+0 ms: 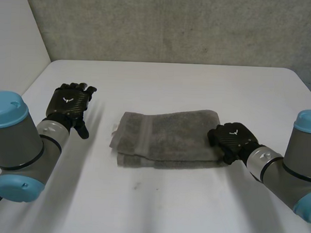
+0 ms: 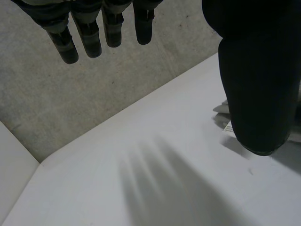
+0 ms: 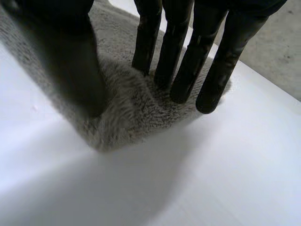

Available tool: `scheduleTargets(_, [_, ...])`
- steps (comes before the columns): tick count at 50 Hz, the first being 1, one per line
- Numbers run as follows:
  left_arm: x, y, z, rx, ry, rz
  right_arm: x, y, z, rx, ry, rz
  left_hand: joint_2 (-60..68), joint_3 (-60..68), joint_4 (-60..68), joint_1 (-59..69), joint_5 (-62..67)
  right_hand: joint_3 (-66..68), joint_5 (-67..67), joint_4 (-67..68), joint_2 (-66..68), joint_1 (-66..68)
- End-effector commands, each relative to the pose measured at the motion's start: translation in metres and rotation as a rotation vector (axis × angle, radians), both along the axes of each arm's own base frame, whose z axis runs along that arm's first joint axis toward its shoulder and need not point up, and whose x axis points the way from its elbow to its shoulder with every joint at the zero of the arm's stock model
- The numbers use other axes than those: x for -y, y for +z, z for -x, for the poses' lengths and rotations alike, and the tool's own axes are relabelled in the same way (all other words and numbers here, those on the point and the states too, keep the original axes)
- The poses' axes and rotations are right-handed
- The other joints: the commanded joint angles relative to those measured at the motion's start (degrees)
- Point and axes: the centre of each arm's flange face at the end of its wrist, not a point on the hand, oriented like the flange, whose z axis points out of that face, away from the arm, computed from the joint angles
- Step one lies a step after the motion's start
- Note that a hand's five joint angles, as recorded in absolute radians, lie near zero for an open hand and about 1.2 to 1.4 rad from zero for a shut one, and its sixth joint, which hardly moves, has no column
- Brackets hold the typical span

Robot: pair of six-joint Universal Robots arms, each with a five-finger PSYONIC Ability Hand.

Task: Fold the towel.

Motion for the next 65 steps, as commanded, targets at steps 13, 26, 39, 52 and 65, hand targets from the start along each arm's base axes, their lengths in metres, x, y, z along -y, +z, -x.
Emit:
scheduleTargets(13, [-0.001, 0.002, 0.0, -0.007, 0.003, 0.008, 0.01, 0.028, 0.024, -0.238, 0.024, 0.246, 0.56, 0.43, 0.42, -0.03, -1.53, 24.56, 24.68, 24.67, 23.65, 23.89])
scheduleTargets(26, [-0.007, 0.038, 0.025, -0.046, -0.065, 0.103, -0.061, 0.049, -0.126, -0.114, 0.471, 0.443, 0.56, 0.43, 0.42, -0.03, -1.53, 24.56, 24.68, 24.67, 23.65, 23.89])
scheduleTargets(39, [-0.004, 0.069, 0.038, -0.161, -0.067, 0.109, -0.103, 0.022, -0.154, -0.141, 0.611, 0.397, 0.56, 0.43, 0.42, -0.03, -1.53, -20.62, -20.51, -20.51, -21.53, -21.3])
scheduleTargets(52, [-0.014, 0.04, 0.074, -0.155, -0.152, 0.005, -0.006, 0.061, -0.05, 0.31, -0.002, 0.015, 1.11, 0.98, 0.97, 0.53, -0.98, -45.44, -45.32, -45.33, -46.35, -46.11])
scheduleTargets(65, [-0.038, -0.047, 0.097, -0.087, -0.202, -0.244, 0.006, 0.006, -0.069, 0.196, 0.006, -0.158, 2.29, 2.15, 2.15, 1.7, 0.19, -45.44, -45.32, -45.33, -46.35, -46.11])
